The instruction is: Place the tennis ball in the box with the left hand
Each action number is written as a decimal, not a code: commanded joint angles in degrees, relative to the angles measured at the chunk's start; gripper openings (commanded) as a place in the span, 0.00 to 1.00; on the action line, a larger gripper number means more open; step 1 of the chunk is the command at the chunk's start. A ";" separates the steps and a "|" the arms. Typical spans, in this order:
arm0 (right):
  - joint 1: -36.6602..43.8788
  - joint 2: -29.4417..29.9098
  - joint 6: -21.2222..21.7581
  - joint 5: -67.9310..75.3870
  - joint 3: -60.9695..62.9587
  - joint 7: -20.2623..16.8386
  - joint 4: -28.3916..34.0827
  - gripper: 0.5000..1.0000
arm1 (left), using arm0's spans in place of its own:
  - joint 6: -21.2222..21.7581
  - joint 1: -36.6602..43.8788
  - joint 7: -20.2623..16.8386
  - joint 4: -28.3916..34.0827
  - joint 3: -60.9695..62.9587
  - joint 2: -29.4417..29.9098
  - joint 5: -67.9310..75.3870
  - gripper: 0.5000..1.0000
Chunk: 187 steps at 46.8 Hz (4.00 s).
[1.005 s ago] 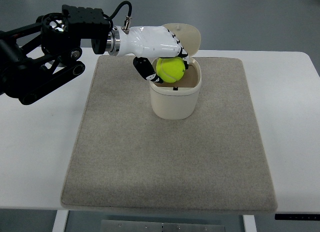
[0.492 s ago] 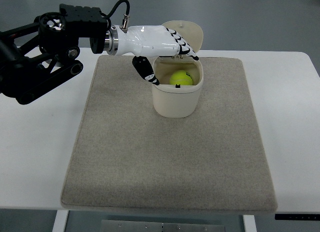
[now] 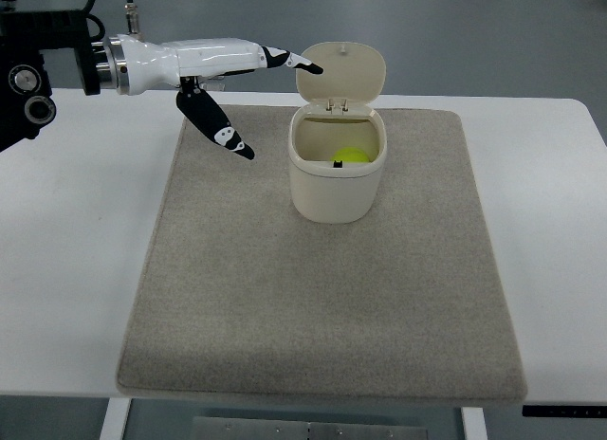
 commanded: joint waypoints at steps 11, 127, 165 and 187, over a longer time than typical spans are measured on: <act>0.00 0.00 0.00 -0.04 0.00 -0.01 0.00 0.80 | 0.50 8.38 -0.01 8.14 -0.17 1.00 -17.18 0.98; 0.00 0.00 0.00 -0.04 0.00 -0.01 0.00 0.80 | -13.47 24.29 14.93 31.62 -13.88 -13.68 -81.00 0.98; 0.00 0.00 0.00 -0.04 0.00 -0.01 0.00 0.81 | -13.47 24.73 14.85 31.35 -14.93 -14.21 -80.73 0.98; 0.00 0.00 0.00 -0.04 0.00 -0.01 0.00 0.81 | -13.29 24.30 14.93 31.62 -14.93 -14.56 -80.56 0.98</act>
